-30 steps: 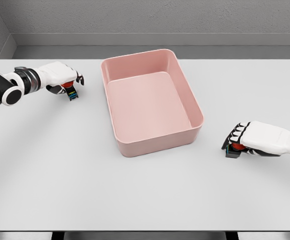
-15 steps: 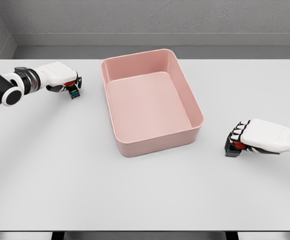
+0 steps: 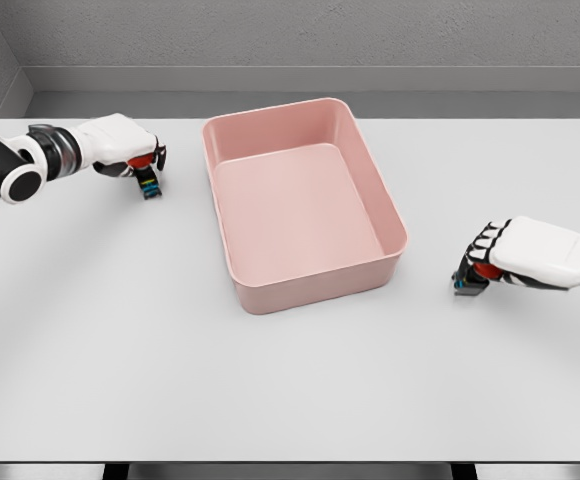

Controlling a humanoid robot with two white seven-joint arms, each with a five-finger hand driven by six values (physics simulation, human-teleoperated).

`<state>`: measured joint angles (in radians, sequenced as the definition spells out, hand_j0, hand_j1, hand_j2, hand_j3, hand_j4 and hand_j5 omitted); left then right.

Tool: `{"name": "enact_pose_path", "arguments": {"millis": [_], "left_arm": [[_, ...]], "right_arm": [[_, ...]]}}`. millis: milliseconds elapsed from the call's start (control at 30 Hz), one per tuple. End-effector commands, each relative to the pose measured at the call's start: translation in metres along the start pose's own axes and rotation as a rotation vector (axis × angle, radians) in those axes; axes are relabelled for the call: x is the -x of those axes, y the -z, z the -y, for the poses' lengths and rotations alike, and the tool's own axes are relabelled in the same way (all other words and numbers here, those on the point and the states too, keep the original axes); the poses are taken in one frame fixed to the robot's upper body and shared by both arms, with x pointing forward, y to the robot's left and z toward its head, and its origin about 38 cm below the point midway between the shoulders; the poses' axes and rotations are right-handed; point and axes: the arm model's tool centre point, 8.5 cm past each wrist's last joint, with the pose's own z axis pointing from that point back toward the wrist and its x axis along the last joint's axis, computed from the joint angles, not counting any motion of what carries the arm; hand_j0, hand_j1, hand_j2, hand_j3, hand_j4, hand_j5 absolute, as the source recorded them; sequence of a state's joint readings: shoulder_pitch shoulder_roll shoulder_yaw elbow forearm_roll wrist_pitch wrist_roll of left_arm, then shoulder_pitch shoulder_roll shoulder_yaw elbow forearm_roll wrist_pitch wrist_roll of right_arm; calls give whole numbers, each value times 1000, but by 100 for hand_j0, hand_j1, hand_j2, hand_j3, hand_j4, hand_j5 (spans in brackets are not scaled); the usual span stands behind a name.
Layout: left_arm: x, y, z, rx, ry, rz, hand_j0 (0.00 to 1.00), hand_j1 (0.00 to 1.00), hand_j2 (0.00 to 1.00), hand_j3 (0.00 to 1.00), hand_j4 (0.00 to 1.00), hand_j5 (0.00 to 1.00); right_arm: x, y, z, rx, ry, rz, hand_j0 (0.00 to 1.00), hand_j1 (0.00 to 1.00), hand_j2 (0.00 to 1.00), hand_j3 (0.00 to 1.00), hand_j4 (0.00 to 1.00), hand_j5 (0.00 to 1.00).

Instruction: Put the industrial switch in the basket with both arms

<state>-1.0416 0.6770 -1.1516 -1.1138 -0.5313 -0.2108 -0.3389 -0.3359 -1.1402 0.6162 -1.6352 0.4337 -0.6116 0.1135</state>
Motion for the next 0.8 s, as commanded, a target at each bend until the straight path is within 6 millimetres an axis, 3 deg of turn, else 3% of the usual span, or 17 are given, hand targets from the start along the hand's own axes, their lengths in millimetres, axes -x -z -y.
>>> {"name": "enact_pose_path", "arguments": {"millis": [0,433,767], "left_arm": [[1,-1,0,-1,-1,1,54,54,54,54,54,54],[-1,-15,-29,-56,38,32,54,54,54,54,54,54],[-19,-26,-56,-119,74,89,51,51,51,51,51,51]], "right_arm": [[1,-1,3,11,1,-5,51,51,51,51,51,51],[8,-2,25,56,-30,-15,49,49,49,49,49,49],[10,-4,47,110,-38,-14,47,47,47,47,47,47]]}}
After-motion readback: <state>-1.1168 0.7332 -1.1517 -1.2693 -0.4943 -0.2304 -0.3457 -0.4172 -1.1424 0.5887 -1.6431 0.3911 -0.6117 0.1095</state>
